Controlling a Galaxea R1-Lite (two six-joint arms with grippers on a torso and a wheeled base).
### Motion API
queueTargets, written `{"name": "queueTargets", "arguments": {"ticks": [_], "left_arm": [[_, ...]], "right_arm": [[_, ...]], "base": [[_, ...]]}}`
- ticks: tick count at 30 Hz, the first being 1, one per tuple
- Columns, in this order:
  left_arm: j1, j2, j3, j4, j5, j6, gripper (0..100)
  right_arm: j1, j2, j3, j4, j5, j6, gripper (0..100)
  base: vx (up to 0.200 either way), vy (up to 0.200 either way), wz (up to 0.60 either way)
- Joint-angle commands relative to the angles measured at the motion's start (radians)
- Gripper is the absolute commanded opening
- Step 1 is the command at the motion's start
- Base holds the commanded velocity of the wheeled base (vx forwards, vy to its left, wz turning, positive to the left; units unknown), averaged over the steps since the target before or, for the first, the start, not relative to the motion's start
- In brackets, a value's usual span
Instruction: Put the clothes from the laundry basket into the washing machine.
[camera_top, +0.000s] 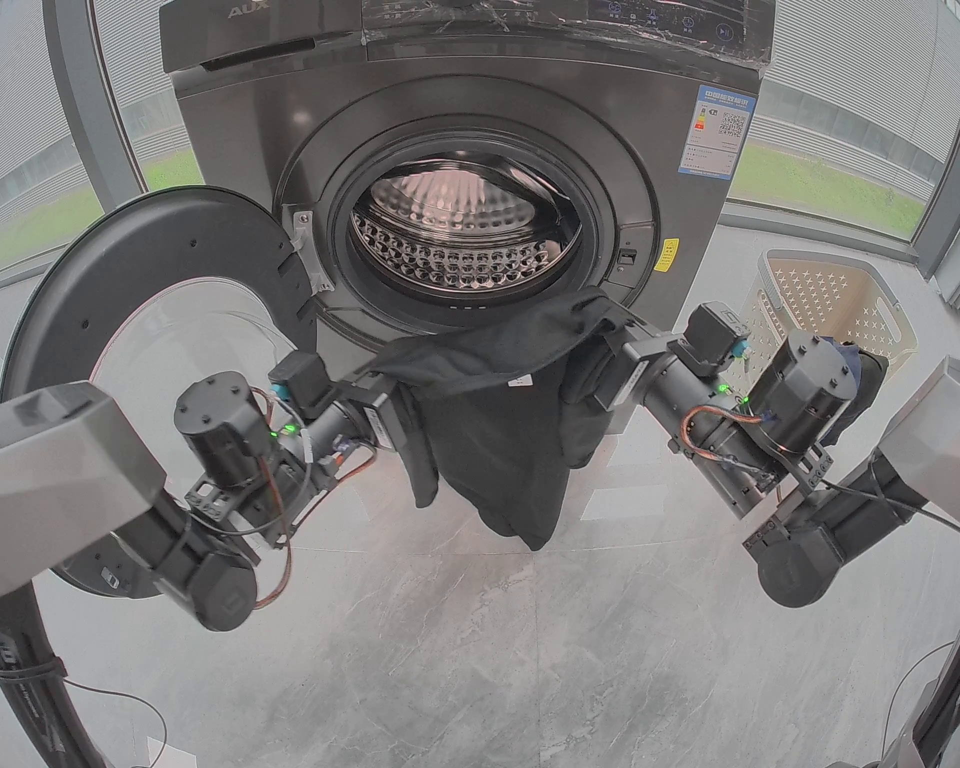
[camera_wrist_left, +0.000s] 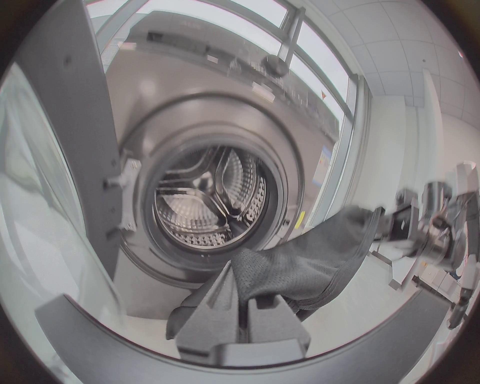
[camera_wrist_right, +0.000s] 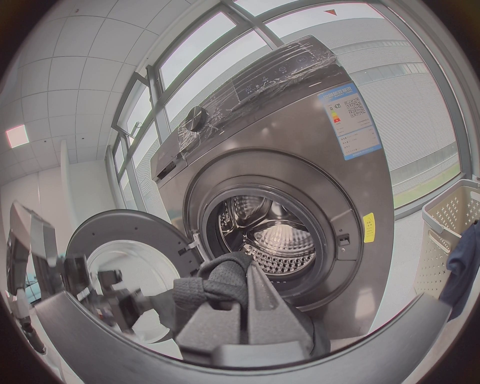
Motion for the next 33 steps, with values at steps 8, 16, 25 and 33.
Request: {"name": "queueTargets", "arguments": {"ticks": [8, 16, 25, 33], "left_arm": [[0.077, -0.324, 0.091, 0.003, -0.006, -0.073, 0], [0.067, -0.352, 0.086, 0.002, 0.007, -0.071, 0], [0.057, -0.370, 0.086, 0.002, 0.008, -0.070, 0], [0.058, -0.370, 0.091, 0.002, 0.008, -0.068, 0]], "right_arm": [[-0.035, -0.070, 0.154, -0.022, 0.037, 0.030, 0], [-0.060, -0.080, 0.104, -0.025, 0.029, 0.027, 0], [-0.057, -0.152, 0.079, -0.024, 0.023, 0.025, 0], [-0.055, -0.182, 0.038, -0.022, -0.018, 0.030, 0]], "base": [[0.000, 0.000, 0.00], [0.000, 0.000, 0.00], [0.000, 0.000, 0.00], [0.000, 0.000, 0.00]]}}
